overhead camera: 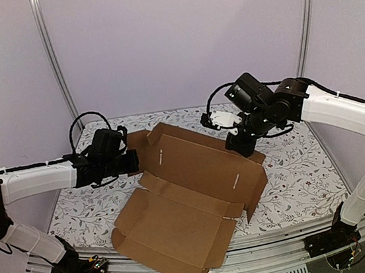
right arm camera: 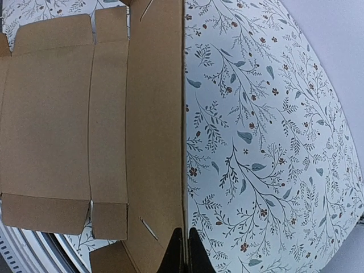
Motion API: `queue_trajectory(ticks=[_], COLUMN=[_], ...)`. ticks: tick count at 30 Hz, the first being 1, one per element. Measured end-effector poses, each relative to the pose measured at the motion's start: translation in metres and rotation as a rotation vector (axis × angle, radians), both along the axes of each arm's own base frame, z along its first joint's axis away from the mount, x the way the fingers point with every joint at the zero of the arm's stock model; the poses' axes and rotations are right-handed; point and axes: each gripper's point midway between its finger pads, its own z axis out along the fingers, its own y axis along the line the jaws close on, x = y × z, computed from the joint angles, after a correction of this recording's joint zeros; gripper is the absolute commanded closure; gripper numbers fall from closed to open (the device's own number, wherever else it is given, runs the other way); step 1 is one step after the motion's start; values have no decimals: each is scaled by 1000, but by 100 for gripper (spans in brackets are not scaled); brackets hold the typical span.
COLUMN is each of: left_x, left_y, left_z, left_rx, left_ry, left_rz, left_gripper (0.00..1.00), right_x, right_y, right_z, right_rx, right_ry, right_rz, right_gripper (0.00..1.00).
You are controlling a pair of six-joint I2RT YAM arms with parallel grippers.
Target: Fold the paper box
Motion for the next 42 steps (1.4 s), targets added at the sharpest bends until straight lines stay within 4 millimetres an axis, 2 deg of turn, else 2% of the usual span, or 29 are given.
queue_trajectory(ticks=[7,14,24,34,42], left_x=[-4,1,0,0,-3], left_y=[1,-5,-9,-7,-2], left_z=[-12,-24,-71,-77,-94], left_rx=[4,2,50,50,79], left_ry=[-3,-11,89,106,148], left_rz=[-14,-36,-60,-45,-36], left_gripper=[93,92,94,95,97], right_x=[10,14,17,19,18], right_y=[-14,-16,-19,-19,-19], right_z=[-4,-13,-21,-29,-34], right_rx=[-3,2,8,4,-5], right_ry=[35,78,121,148,161], right_rz=[-52,-58,-62,-64,-63], right_gripper=[100,100,100,100,100])
